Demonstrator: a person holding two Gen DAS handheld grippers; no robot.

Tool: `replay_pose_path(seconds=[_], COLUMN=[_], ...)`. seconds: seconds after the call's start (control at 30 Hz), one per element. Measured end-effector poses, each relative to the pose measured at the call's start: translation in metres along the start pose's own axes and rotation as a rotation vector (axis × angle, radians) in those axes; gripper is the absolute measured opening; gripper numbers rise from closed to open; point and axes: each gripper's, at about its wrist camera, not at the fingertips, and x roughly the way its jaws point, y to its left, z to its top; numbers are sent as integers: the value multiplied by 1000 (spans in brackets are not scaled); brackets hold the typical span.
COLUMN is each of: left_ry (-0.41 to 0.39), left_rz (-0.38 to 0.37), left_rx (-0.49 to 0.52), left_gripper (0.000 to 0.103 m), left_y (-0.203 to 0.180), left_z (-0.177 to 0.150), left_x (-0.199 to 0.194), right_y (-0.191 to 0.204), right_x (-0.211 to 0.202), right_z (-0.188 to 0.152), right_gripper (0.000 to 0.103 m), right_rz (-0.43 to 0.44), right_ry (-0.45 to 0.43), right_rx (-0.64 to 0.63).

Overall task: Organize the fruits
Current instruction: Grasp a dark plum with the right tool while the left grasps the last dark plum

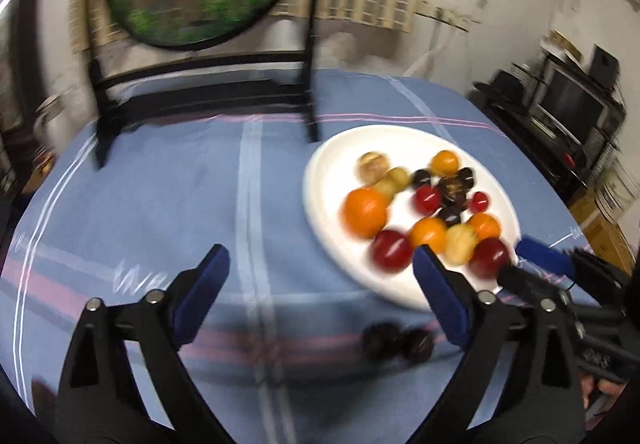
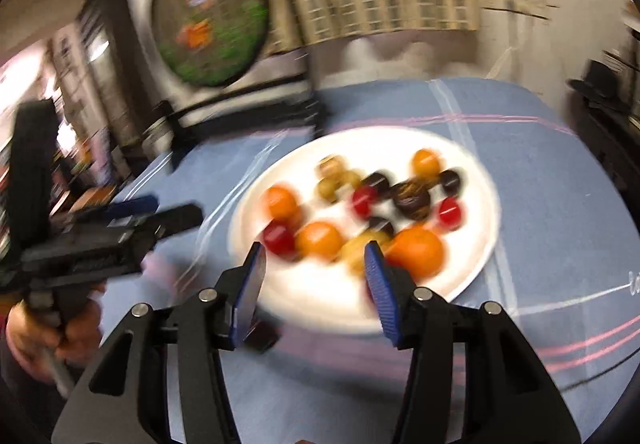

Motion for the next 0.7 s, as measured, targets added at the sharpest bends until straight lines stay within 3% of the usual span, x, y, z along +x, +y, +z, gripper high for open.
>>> replay_pose_path(seconds=[0.1,0.33,0.7], left_ry=[21,10,19], left_rz=[48,135,105], left_rx=[-61,-146,-163], left_gripper=[97,97,97], left_y=[21,53,56], left_z=[-23,-40,-37], left_x=[-10,-21,-21], right_y=[18,31,37], right_x=[10,36,56], right_z=[-20,-33,-32], right_gripper=[52,50,46], right_rz=[42,-24,-63], right_ry=[84,167,201], right_rx=[-27,-90,-118])
